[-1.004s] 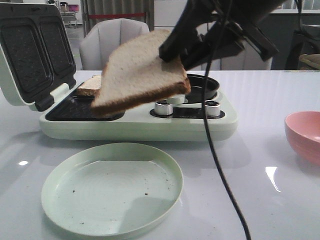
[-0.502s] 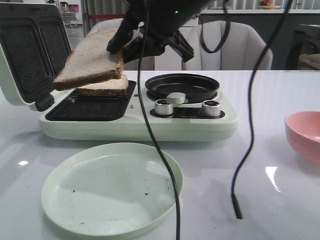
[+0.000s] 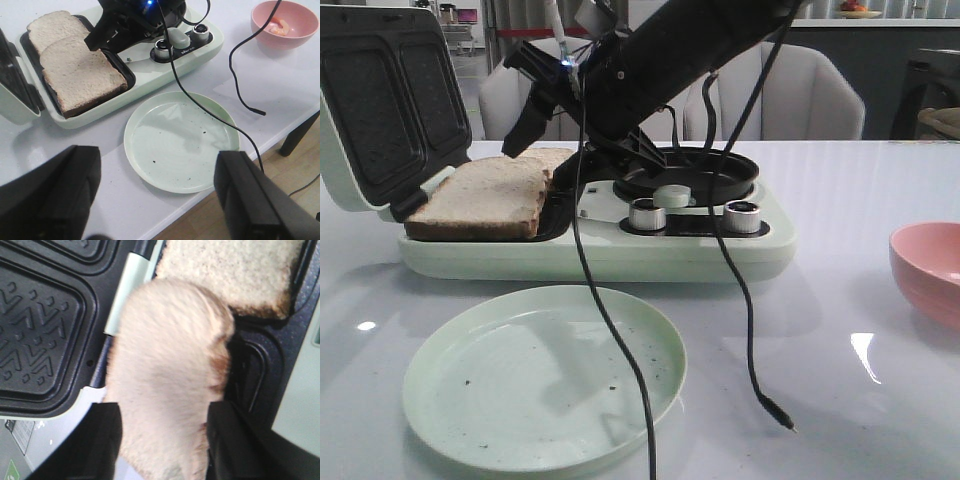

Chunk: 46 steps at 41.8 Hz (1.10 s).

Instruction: Make breakfast with bread and shrimp

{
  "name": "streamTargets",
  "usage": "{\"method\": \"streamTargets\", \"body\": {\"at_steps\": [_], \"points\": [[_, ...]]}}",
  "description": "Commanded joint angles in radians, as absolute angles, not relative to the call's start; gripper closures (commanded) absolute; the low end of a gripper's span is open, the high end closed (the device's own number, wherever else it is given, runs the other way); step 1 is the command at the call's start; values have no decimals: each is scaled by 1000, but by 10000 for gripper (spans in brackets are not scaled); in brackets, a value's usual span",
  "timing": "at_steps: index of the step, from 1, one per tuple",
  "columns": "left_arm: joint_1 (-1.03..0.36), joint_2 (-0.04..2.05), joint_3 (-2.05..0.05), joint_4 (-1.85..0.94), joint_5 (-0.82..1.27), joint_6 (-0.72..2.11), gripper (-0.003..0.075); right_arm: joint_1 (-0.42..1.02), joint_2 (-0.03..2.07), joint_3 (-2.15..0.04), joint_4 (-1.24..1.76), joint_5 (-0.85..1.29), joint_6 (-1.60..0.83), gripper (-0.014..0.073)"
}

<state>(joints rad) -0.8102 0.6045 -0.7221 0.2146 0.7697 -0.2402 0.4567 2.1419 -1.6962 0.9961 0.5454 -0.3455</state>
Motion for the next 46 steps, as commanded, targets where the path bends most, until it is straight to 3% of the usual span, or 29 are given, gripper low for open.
{"method": "streamTargets", "body": {"at_steps": [1,12,22,33,46], "points": [[-816,607,-750,217,694,-239,191,441,2046,-1741,1021,560,-363,57],[-816,607,-750,217,696,-239,191,450,1836,-1740,623,685,-361,134],[-816,607,-750,217,696,-239,191,473,1598,-1658,220,836,-169,171],[-816,607,-750,217,696,-239,191,473,1325,-1353,8,854,11,171],[-816,607,-750,217,696,-239,191,473,1040,-1002,0,834,19,171]]}}
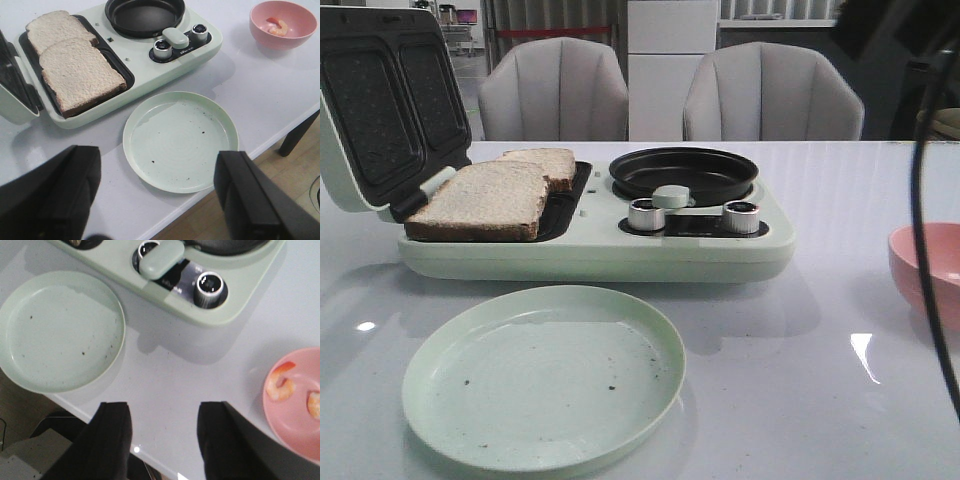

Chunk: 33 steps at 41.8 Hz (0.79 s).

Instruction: Make breakfast with bread and shrimp

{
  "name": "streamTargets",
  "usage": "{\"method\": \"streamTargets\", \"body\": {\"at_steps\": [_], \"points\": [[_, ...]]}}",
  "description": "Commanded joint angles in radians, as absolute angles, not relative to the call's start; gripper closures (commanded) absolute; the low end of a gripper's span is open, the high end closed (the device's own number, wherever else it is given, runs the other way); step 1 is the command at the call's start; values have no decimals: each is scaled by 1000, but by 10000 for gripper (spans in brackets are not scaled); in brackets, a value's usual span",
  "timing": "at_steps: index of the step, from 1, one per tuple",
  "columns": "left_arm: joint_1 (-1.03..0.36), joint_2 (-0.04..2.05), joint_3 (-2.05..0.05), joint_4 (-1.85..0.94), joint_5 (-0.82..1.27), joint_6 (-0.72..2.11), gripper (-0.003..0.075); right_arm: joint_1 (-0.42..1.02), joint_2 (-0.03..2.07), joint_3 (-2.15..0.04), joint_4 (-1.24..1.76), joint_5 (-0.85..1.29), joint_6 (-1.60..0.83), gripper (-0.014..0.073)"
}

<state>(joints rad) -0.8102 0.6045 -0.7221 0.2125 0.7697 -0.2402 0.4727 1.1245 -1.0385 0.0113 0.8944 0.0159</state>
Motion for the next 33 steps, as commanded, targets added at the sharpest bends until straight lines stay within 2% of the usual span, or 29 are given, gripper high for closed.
{"method": "streamTargets", "body": {"at_steps": [1,11,24,33], "points": [[-816,607,-750,217,696,-239,191,473,1024,-976,0,833,19,171],[-816,607,-750,220,696,-239,191,472,870,-818,0,807,19,171],[-816,620,-755,216,711,-239,191,472,833,-800,0,815,19,171],[-816,773,-833,235,850,-239,192,472,835,-800,0,814,19,171]]}}
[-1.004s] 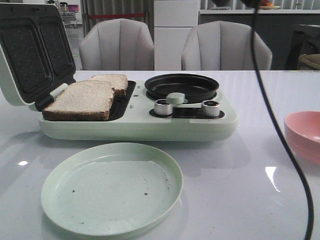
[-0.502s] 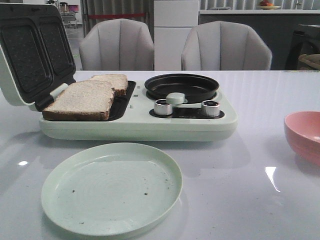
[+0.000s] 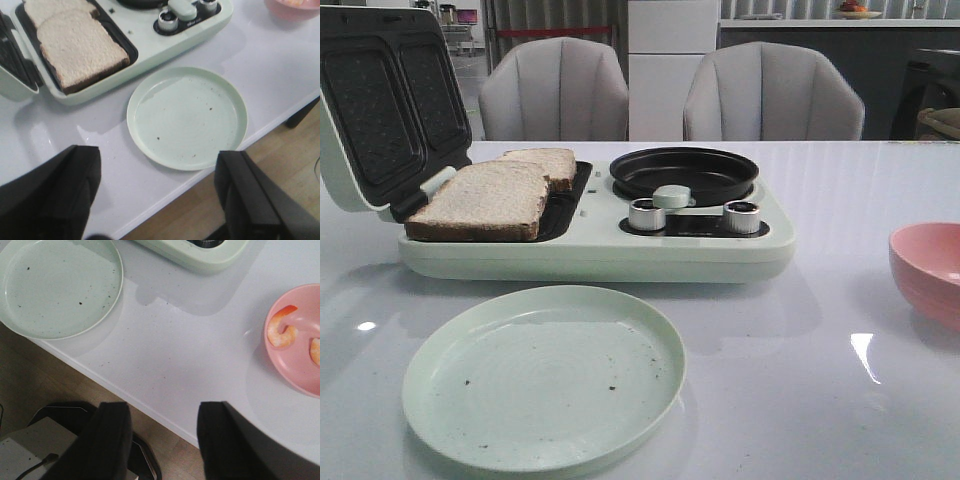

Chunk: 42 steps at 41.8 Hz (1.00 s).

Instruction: Make breakfast with bread and shrimp

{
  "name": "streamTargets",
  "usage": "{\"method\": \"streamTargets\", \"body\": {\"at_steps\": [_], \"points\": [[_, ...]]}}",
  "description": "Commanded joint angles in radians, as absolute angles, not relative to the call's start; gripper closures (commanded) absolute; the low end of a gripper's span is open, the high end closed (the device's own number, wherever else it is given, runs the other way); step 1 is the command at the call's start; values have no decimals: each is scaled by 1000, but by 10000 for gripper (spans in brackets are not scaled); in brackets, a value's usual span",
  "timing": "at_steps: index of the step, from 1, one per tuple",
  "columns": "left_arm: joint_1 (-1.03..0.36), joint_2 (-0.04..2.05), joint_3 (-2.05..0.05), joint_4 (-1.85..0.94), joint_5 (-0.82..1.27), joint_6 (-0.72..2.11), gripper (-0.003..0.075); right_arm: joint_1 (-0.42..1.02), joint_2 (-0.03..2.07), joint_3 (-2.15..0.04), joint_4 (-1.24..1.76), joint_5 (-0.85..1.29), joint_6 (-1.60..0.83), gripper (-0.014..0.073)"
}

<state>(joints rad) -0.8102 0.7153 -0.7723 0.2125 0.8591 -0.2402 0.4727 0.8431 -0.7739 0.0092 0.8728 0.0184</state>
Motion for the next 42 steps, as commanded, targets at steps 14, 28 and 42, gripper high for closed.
{"method": "streamTargets", "body": {"at_steps": [14,28,42], "points": [[-595,1017,-948,287,1000,-237,311,472,835,-800,0,814,19,171],[-138,1038,-960,182,906,-102,622,472,835,-800,0,814,19,171],[178,1190,-1061,-64,756,84,619,472,835,-800,0,814,19,171]]}}
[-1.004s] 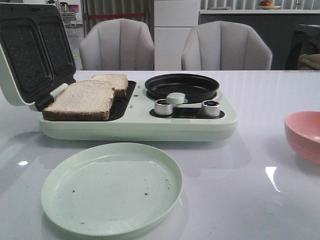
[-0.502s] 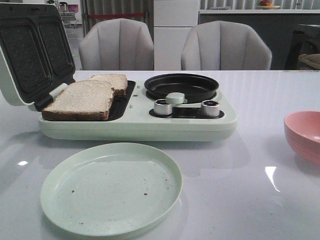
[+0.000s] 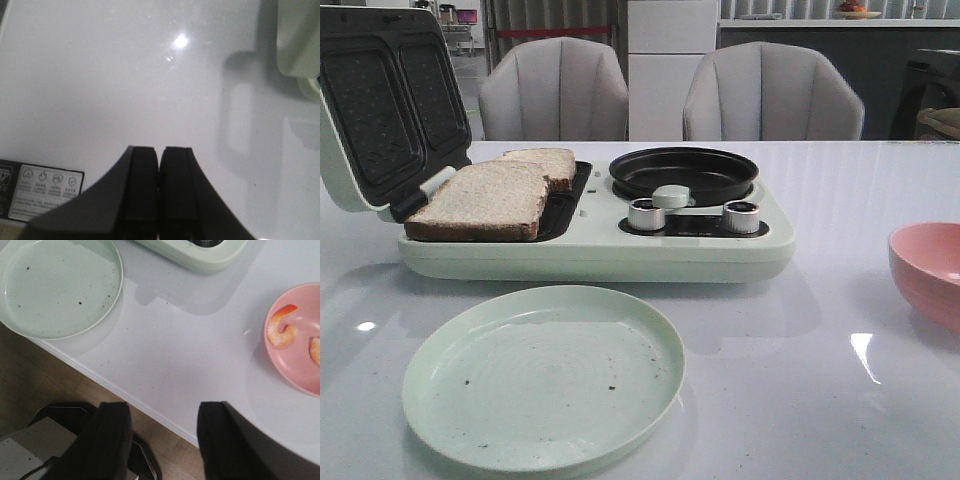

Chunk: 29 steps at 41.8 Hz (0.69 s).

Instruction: Make breakfast with bread and shrimp

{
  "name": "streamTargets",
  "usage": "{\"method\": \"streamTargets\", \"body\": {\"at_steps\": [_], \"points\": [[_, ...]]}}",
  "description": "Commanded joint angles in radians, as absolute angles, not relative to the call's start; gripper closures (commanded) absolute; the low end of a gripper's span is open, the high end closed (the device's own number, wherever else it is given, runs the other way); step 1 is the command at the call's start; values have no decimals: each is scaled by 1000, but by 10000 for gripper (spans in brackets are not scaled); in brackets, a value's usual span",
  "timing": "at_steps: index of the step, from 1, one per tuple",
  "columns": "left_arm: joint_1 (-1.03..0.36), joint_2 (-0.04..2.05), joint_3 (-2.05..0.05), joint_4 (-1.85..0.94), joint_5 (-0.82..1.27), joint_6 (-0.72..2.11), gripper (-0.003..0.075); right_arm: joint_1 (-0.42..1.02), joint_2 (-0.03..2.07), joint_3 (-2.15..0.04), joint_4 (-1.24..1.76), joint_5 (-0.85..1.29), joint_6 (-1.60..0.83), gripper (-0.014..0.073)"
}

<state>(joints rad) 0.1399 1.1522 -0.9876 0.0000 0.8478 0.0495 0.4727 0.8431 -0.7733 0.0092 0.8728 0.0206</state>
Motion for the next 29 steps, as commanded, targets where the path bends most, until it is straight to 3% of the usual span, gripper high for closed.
{"method": "streamTargets", "body": {"at_steps": [1,15,29], "points": [[185,1210,-1077,-77,751,89,619,472,835,-800,0,814,19,171],[199,1553,-1414,-218,786,105,619,472,835,-800,0,814,19,171],[190,1756,-1632,-431,824,181,619,472,835,-800,0,815,19,171]]}}
